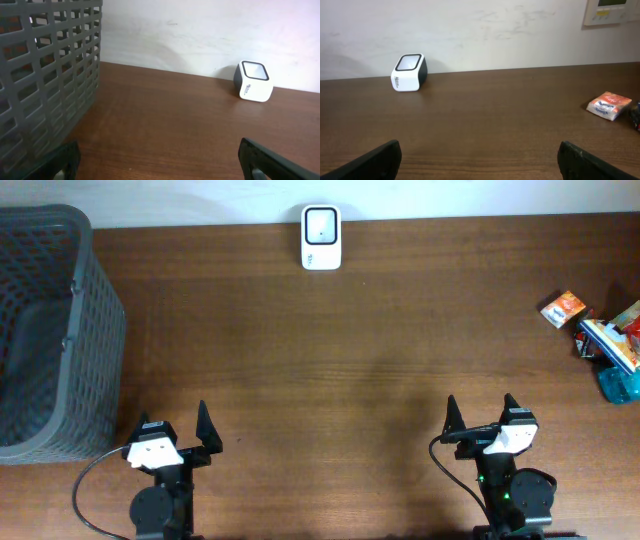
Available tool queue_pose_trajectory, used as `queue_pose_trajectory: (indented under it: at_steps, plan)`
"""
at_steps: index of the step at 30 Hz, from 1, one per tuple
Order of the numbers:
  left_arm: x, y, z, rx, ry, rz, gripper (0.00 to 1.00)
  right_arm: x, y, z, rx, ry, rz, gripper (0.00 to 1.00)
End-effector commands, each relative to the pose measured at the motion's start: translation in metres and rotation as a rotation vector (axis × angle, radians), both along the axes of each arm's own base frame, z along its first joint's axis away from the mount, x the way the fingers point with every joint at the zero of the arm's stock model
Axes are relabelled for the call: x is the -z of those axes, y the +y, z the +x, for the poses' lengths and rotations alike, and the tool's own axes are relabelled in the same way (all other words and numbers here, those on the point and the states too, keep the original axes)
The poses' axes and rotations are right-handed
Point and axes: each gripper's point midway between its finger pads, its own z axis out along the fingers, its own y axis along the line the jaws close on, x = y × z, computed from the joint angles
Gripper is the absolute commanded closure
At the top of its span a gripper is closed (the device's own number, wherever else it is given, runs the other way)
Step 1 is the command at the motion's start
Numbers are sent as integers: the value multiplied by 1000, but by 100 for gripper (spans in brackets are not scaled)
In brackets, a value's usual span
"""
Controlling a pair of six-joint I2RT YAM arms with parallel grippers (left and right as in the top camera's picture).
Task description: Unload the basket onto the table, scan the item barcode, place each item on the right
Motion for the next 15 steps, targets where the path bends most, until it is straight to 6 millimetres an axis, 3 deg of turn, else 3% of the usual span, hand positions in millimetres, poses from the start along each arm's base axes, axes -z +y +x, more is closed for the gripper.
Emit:
queue_pose_trajectory:
  at_steps: [1, 4, 15]
  plan:
    - [2, -3, 0, 21, 6, 22, 1, 3, 1, 0, 0, 4, 9, 2]
    - [2, -8, 0, 53, 15, 94, 1, 3, 1, 0, 0, 4, 9, 2]
    - [2, -7, 0, 50, 14, 94, 1, 3, 1, 0, 0, 4, 9, 2]
